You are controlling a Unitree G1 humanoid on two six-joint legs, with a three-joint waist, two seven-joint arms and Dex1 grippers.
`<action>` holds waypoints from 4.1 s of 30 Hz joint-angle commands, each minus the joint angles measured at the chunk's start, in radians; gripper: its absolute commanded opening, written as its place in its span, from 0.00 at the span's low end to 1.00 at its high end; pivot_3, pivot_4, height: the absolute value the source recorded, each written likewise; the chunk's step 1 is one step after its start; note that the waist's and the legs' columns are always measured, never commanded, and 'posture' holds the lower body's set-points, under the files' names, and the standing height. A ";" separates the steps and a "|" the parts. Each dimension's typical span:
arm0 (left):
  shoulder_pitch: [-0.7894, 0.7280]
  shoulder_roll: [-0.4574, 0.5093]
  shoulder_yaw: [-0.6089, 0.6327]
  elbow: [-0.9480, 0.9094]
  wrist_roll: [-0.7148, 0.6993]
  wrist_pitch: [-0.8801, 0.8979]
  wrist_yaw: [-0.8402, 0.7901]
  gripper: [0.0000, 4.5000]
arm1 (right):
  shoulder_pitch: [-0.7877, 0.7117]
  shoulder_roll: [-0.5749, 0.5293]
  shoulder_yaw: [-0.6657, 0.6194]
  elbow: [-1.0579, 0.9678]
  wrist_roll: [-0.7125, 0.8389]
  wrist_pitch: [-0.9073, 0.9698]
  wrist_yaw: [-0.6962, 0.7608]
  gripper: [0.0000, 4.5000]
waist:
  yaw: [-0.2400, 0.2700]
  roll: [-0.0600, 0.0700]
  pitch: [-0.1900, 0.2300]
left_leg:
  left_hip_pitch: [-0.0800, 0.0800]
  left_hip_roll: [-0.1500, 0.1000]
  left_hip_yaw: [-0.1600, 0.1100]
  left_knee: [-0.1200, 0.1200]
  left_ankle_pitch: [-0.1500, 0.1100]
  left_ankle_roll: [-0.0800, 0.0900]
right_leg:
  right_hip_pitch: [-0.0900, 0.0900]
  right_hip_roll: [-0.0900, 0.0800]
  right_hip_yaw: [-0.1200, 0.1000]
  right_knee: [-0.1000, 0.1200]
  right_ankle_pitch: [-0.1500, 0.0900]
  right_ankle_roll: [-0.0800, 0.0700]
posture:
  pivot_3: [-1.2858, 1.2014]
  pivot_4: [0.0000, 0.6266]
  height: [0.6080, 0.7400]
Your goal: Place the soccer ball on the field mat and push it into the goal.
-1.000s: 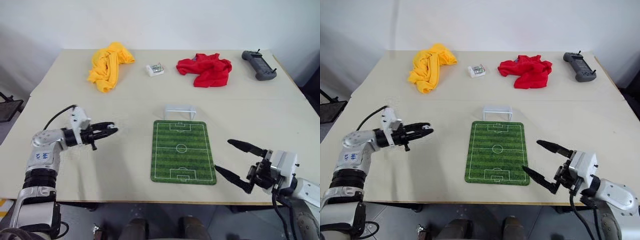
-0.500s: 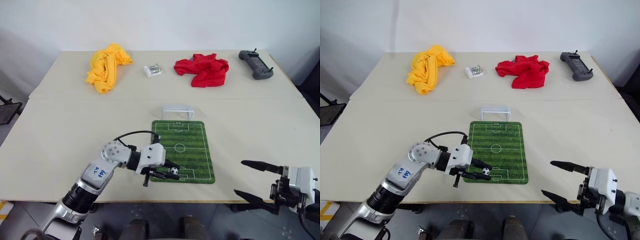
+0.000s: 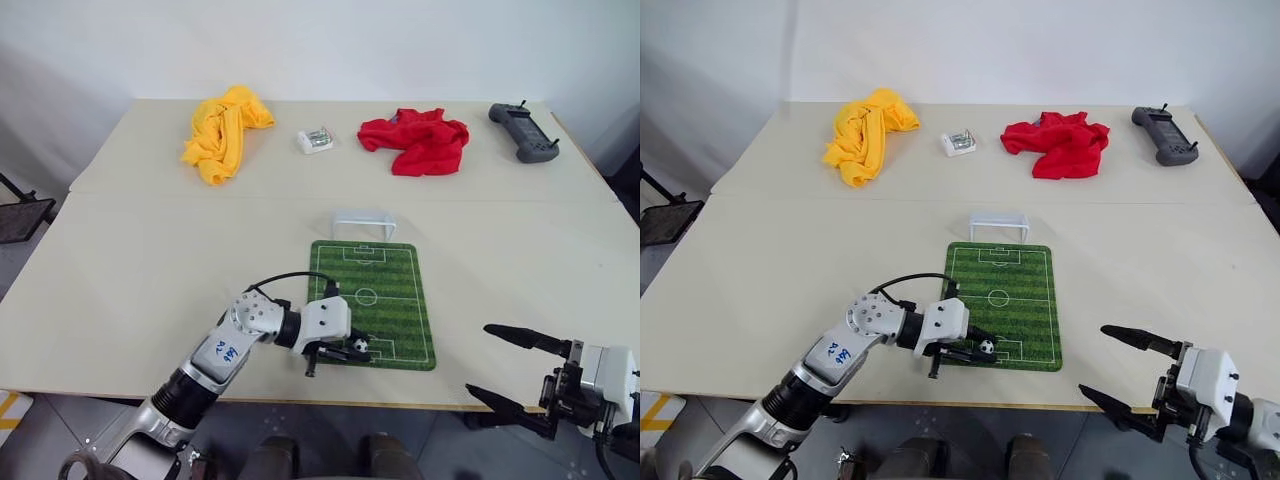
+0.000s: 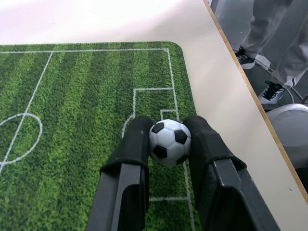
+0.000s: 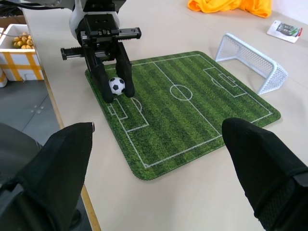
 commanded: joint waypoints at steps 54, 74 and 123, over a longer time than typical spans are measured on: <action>0.176 -0.020 0.042 -0.234 -0.210 0.207 0.096 0.00 | 0.033 0.003 0.014 0.017 -0.007 0.006 0.013 1.00 | 0.002 0.007 -0.001 | 0.004 0.001 -0.002 -0.001 -0.003 0.003 | 0.012 0.000 -0.002 -0.017 0.003 0.001 | 0.52 0.24 1.00; 0.101 -0.019 0.012 -0.110 -0.165 0.128 0.036 0.00 | 0.113 0.059 -0.002 -0.049 -0.017 -0.012 -0.069 1.00 | 0.000 0.007 -0.001 | 0.004 0.001 -0.002 -0.001 -0.003 0.003 | 0.012 0.000 -0.003 -0.017 0.003 0.001 | 0.52 0.24 1.00; 0.294 0.092 0.751 0.092 -0.332 -0.136 0.363 0.00 | -0.213 0.156 0.028 0.187 -0.027 -0.033 -0.223 1.00 | -0.004 0.009 -0.002 | 0.002 0.001 -0.001 -0.003 -0.002 0.002 | 0.004 -0.001 0.000 -0.014 0.006 0.002 | 0.52 0.24 1.00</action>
